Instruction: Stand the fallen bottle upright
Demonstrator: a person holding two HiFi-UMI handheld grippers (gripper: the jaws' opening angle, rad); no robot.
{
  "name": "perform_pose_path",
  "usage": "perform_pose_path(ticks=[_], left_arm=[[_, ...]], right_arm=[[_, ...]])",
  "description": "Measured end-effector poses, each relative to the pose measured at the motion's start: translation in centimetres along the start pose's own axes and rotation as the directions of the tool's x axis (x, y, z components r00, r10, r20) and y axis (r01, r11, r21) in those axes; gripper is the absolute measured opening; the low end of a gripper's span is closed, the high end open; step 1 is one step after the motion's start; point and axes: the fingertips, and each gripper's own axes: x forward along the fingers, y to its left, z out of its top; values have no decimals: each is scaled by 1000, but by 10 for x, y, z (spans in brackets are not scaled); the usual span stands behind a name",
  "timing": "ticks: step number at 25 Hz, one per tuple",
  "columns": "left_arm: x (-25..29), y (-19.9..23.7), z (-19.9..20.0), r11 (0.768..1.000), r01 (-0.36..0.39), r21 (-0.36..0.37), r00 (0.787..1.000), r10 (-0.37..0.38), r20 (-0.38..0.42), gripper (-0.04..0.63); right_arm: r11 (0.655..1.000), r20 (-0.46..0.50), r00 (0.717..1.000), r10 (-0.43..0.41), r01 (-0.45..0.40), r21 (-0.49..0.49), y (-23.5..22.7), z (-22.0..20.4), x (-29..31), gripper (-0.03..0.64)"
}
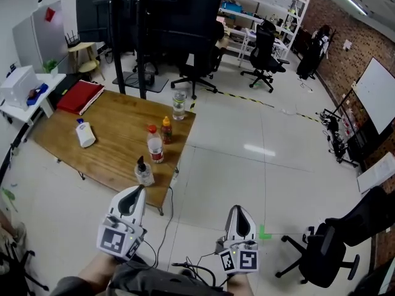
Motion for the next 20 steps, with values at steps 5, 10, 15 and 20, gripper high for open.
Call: perform_pose_path(ticks=[5, 10, 15, 20], left_arm=[[-8, 87, -14, 999, 32, -39, 999, -33, -16, 14], [-18, 168, -15, 995, 82, -61, 996, -84, -27, 14], [-33, 242, -18, 987, 131, -97, 990, -134, -30, 14], [-48, 306, -25, 974, 189, -125, 980, -195, -38, 14]], right_arm=[[999, 10, 999, -48, 48, -9, 67, -15, 39, 17], [991, 21, 992, -128, 129, -20, 132, -19, 68, 17], [978, 29, 978, -206, 207, -38, 193, -21, 82, 17], [960, 13, 961, -276, 276, -48, 246, -30, 99, 17]])
